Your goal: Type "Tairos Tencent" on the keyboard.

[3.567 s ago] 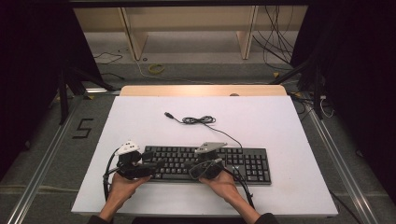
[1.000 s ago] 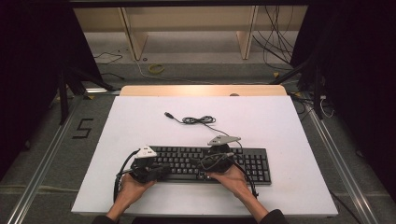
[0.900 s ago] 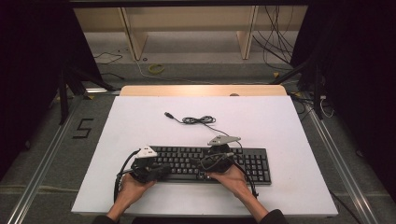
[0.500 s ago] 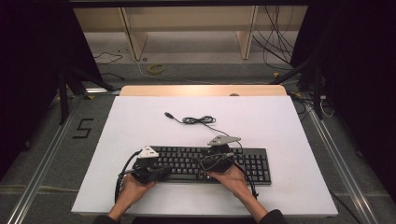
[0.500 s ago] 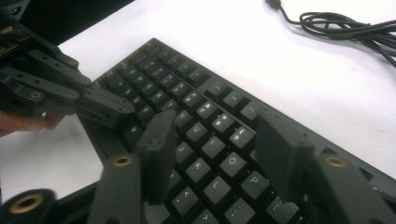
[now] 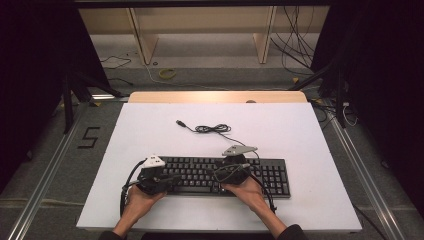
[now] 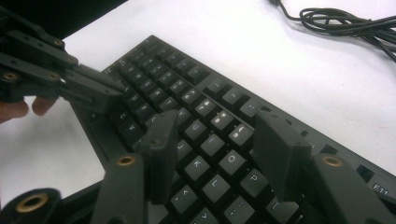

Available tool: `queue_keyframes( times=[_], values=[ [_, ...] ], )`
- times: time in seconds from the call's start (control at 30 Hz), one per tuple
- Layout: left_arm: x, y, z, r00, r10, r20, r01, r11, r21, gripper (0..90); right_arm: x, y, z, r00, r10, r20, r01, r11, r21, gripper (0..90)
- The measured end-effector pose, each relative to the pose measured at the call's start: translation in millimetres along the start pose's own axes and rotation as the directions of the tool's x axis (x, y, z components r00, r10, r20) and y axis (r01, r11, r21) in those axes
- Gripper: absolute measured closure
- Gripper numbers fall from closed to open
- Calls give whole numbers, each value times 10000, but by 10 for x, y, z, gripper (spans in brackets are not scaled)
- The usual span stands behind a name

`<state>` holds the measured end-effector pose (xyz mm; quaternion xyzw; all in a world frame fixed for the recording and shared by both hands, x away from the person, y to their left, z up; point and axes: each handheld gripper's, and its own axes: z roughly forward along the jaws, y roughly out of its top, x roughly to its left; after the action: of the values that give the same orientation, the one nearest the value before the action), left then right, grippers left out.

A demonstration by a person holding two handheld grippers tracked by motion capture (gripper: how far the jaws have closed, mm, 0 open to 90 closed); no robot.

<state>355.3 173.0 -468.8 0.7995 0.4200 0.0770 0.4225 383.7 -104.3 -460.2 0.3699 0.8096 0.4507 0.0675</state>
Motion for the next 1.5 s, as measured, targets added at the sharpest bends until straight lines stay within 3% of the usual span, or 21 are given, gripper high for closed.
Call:
queue_keyframes(
  times=[0.1,0.13,0.23,0.27,0.43,0.97,1.5],
  values=[
    [3,4,-35,9998,-106,139,109,9997,-236,721,0,-1,4,10000,-1,-11,1,10000,36,468],
    [0,5,-44,9998,-156,120,160,9994,-309,643,-3,-1,8,10000,8,3,-8,10000,44,451],
    [-4,1,-75,9996,-134,266,147,9988,-469,592,-3,-1,9,10000,0,-23,0,10000,49,447],
    [-5,0,-85,9995,-119,286,133,9986,-507,534,-2,-1,11,10000,-4,-33,4,10000,36,446],
    [-5,-1,-130,9993,-224,310,248,9965,-793,451,0,2,11,10000,-30,-37,30,10000,36,471],
    [27,-20,-204,9986,-503,163,520,9906,-1268,324,-10,6,34,9998,-161,-67,163,9997,164,665],
    [27,-33,-240,9985,-551,79,557,9882,-1428,280,-36,8,65,9997,-224,-4,224,9990,383,822]
  ],
)
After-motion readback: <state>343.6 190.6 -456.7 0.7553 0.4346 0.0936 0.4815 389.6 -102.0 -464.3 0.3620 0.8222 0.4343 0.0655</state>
